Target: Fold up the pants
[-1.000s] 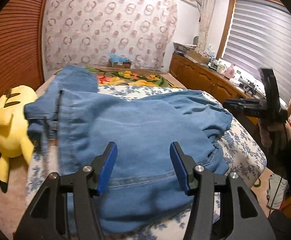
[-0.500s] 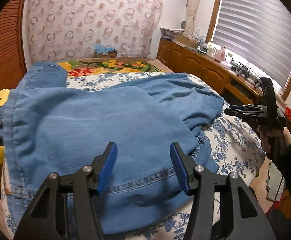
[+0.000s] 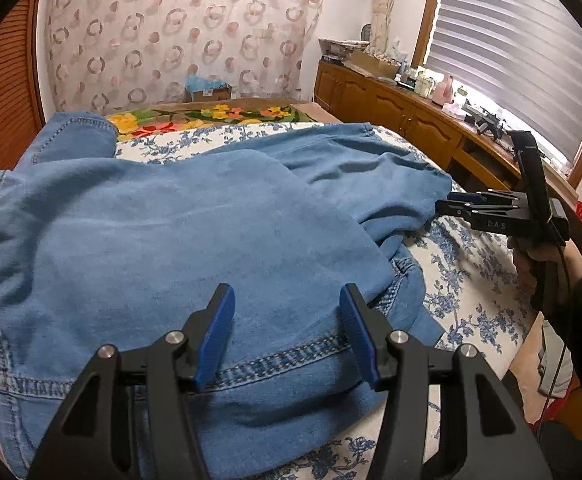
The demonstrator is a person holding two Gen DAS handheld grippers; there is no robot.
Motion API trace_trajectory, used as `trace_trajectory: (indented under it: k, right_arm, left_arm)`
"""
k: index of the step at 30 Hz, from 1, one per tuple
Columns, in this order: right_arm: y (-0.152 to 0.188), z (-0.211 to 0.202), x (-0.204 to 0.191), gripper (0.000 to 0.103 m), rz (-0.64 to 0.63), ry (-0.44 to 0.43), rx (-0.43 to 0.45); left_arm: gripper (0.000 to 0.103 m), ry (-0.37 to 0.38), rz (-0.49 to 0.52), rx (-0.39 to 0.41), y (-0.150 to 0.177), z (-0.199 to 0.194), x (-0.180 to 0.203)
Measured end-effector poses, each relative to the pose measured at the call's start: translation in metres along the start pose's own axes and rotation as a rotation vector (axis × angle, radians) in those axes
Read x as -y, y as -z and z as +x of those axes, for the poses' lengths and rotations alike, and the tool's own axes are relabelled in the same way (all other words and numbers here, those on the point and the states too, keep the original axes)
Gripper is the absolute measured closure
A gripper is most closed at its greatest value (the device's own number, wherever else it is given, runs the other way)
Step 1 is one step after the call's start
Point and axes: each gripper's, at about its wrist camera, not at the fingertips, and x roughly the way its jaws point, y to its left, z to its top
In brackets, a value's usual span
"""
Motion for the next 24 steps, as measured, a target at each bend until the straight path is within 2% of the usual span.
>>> trace_trajectory:
  k: [7, 14, 18, 24]
  right_arm:
    - [-0.002, 0.009, -0.005, 0.058, -0.029, 0.013, -0.021]
    - [0.001, 0.008, -0.014, 0.091, -0.054, -0.041, -0.018]
    - [0.003, 0.000, -0.011, 0.094, -0.024, -0.044, -0.004]
    - [0.008, -0.047, -0.006, 0.095, -0.008, -0.050, 0.063]
  left_arm:
    - [0.049, -0.002, -0.003, -0.013, 0.005, 0.006, -0.001]
    - [0.049, -0.005, -0.004, -0.010, 0.006, 0.004, -0.002]
    - [0.049, -0.015, -0.009, -0.005, 0.004, 0.000, -0.004]
    - [0.049, -0.008, -0.004, 0.033, -0.001, -0.020, -0.003]
